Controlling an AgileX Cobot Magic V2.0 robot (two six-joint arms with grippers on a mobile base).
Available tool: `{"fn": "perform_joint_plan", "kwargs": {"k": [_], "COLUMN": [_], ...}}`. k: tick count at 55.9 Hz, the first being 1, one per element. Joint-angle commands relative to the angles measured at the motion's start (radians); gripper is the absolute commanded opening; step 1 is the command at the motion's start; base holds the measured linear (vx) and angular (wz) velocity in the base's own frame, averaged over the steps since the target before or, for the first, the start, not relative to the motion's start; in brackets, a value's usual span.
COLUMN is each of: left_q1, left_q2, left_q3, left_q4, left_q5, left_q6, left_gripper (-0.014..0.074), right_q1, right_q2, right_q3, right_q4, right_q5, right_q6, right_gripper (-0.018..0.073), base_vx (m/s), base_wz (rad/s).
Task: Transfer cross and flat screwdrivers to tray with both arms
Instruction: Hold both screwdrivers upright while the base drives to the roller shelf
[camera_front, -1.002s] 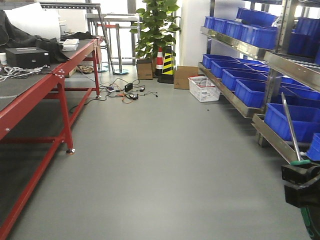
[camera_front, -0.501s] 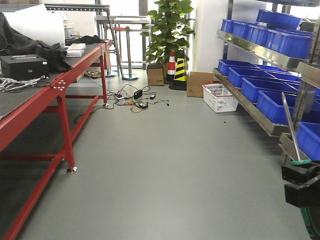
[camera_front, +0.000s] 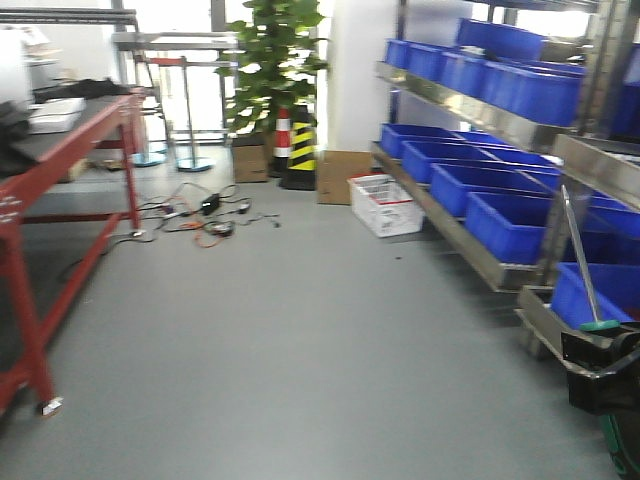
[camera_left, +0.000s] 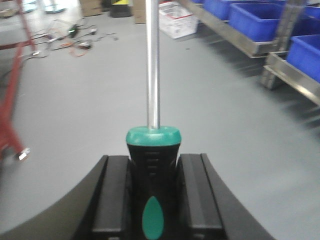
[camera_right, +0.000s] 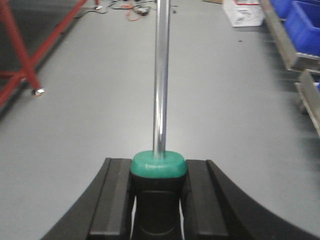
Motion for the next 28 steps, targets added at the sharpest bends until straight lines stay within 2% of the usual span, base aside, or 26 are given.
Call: {"fn": "perform_joint_plan", "kwargs": {"k": [1, 12, 28], "left_q1": [0.000, 0.000, 0.000], "left_q2": [-0.009, -0.009, -0.009], "left_q3": [-0.030, -0.030, -0.030], "left_q4": [0.017, 0.017, 0.017], "left_q5": [-0.090, -0.090, -0.090], "left_q6": [-0.011, -0.011, -0.011], "left_gripper": [0.0000, 0.0000, 0.0000], "right_q1": [0.001, 0.001, 0.001], "right_q2": [-0.011, -0.011, -0.011], "right_q3": [-0.033, -0.033, -0.033], "right_q4": [-0.011, -0.011, -0.011], "right_q5": [-0.089, -0.088, -0.088], "right_q6": [-0.003, -0.003, -0.003], "right_gripper": [-0.0008, -0.0008, -0.0008], "base_vx": [0.47, 0.45, 0.42], "base_wz": [-0.56, -0.69, -0.86]}}
